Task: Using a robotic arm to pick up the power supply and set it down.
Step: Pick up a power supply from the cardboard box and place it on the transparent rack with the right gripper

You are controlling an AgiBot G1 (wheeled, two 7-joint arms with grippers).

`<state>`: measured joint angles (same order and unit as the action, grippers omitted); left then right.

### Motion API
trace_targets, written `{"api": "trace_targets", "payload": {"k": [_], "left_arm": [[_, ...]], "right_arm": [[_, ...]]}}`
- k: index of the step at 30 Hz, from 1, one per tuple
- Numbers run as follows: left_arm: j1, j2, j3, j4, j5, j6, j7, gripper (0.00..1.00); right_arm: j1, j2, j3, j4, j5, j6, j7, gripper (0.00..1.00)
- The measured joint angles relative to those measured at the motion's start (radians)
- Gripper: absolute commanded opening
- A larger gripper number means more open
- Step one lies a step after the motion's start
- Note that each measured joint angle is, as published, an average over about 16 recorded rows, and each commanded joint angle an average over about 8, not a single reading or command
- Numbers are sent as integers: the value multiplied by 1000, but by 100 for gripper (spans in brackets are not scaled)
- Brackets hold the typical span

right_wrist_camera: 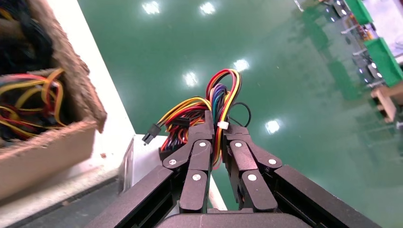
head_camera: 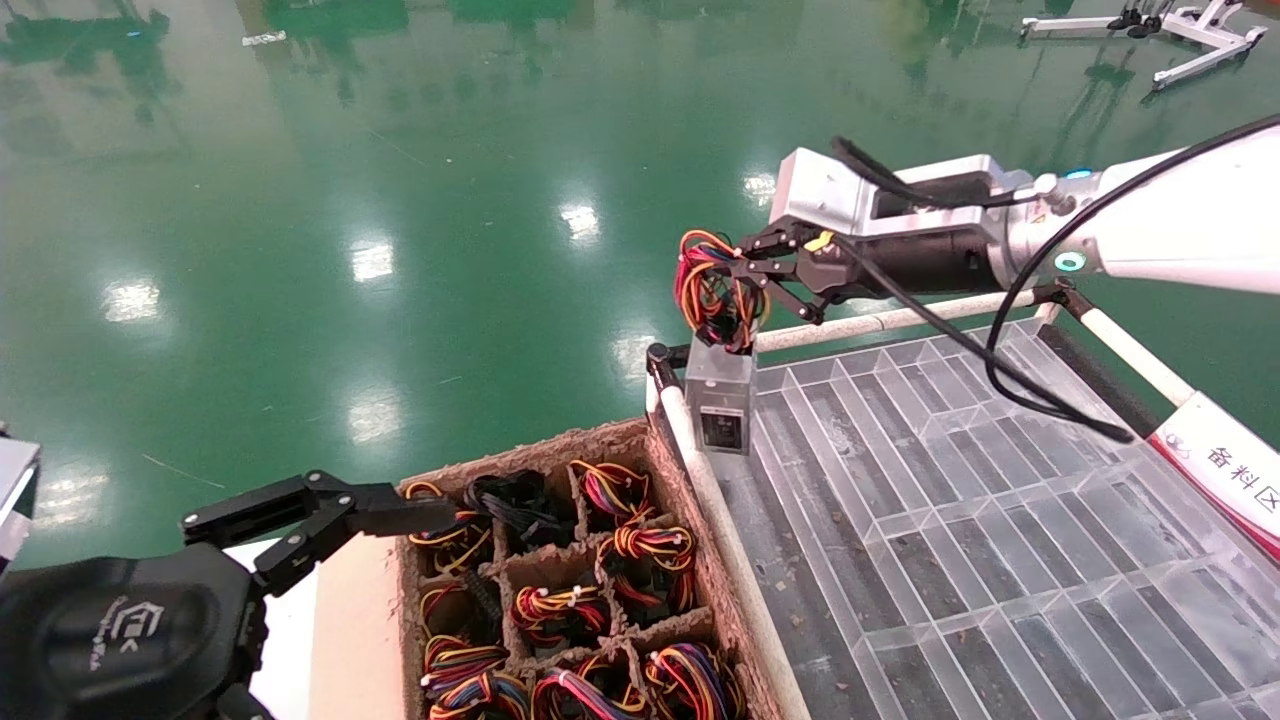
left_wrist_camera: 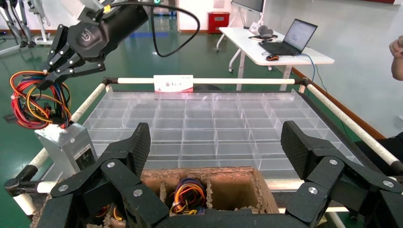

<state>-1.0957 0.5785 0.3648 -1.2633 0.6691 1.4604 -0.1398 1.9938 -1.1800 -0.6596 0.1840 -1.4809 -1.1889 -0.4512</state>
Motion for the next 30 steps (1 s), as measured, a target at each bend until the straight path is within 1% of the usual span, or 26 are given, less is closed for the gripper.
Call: {"api": "trace_targets", "payload": {"k": [8, 15, 23, 30], "left_arm": [[0, 0, 0, 0, 0, 0, 0, 100], [0, 0, 0, 0, 0, 0, 0, 100], [0, 0, 0, 0, 0, 0, 0, 100], [0, 0, 0, 0, 0, 0, 0, 100]], "right_arm": [[2, -28, 4, -68, 1, 63, -68, 0], [13, -36, 9, -103, 6, 95, -115, 0], [21, -47, 8, -128, 3, 106, -153, 0], [11, -76, 1, -141, -6, 103, -182, 0]]}}
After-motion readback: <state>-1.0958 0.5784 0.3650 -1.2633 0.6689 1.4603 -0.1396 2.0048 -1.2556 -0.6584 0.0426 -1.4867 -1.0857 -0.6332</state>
